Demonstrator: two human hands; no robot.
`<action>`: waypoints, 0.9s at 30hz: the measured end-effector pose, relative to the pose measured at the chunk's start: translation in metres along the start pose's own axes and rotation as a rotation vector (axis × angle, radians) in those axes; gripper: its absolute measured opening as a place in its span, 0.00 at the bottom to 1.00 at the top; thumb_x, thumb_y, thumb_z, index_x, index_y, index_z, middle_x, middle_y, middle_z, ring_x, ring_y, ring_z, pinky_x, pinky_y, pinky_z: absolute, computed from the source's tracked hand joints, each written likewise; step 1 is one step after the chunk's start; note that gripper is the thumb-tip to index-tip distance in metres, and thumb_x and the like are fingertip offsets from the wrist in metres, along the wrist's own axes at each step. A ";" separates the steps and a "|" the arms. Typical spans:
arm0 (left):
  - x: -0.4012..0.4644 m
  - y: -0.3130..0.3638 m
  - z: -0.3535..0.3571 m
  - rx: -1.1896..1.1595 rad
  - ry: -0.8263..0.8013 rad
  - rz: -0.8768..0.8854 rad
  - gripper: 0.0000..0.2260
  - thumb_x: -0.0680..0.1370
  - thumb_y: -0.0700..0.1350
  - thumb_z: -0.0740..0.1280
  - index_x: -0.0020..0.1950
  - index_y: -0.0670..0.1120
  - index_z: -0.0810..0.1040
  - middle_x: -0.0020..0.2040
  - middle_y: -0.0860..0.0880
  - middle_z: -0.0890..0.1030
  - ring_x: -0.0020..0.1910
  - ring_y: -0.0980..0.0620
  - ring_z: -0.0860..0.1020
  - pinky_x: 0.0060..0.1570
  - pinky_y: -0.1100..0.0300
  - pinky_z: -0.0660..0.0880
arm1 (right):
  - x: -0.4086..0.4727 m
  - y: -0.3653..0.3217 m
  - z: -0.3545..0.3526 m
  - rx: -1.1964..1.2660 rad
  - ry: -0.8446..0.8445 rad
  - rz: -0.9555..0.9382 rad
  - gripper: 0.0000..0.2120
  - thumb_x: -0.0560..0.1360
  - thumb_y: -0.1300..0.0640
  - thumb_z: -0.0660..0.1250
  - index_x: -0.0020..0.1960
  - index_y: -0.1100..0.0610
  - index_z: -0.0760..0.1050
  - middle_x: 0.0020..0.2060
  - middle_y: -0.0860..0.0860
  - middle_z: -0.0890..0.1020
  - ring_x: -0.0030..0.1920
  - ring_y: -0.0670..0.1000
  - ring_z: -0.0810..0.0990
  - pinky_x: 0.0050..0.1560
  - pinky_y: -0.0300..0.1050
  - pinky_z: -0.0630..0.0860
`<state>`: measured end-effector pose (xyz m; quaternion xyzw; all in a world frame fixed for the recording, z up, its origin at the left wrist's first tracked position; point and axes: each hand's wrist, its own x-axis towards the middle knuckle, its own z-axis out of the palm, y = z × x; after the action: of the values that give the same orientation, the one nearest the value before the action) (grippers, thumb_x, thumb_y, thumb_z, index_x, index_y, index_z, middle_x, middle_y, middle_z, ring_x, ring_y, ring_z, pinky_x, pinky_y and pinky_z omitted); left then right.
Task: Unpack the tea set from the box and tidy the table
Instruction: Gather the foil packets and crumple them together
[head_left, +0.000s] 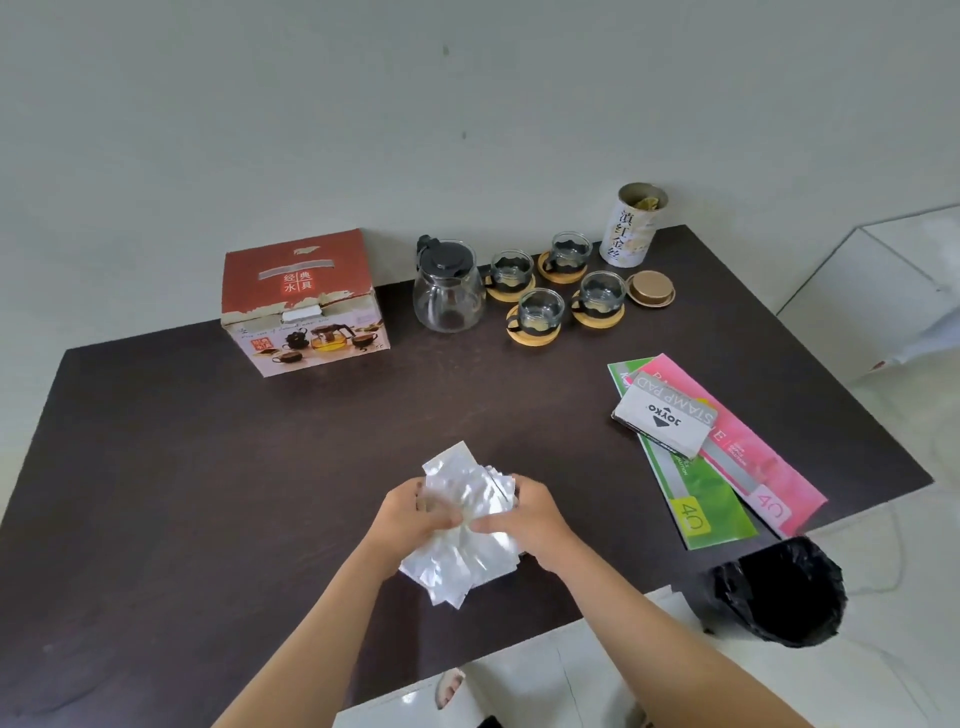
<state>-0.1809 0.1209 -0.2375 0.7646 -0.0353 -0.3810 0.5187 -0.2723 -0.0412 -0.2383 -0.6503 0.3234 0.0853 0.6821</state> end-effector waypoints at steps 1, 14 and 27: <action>0.003 0.011 0.012 -0.039 -0.027 -0.021 0.18 0.61 0.40 0.78 0.47 0.42 0.77 0.40 0.44 0.81 0.35 0.49 0.80 0.34 0.53 0.77 | -0.003 0.000 -0.017 0.081 0.010 0.009 0.21 0.61 0.65 0.80 0.51 0.59 0.79 0.46 0.55 0.85 0.47 0.55 0.85 0.50 0.54 0.81; 0.006 0.118 0.290 -0.061 -0.298 0.015 0.12 0.72 0.33 0.70 0.54 0.40 0.78 0.40 0.44 0.81 0.27 0.54 0.79 0.23 0.63 0.72 | -0.081 0.056 -0.251 0.851 0.320 -0.146 0.25 0.67 0.63 0.74 0.63 0.66 0.75 0.61 0.68 0.77 0.60 0.69 0.77 0.62 0.66 0.73; -0.012 0.088 0.552 0.233 -0.464 -0.219 0.09 0.72 0.35 0.70 0.41 0.41 0.70 0.35 0.42 0.75 0.26 0.51 0.72 0.24 0.63 0.68 | -0.171 0.178 -0.456 0.725 0.691 0.233 0.17 0.67 0.65 0.76 0.54 0.56 0.80 0.47 0.54 0.85 0.45 0.55 0.84 0.48 0.54 0.80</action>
<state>-0.5014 -0.3366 -0.2535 0.7108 -0.1139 -0.5928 0.3611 -0.6516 -0.3944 -0.2670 -0.3219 0.6091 -0.1766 0.7030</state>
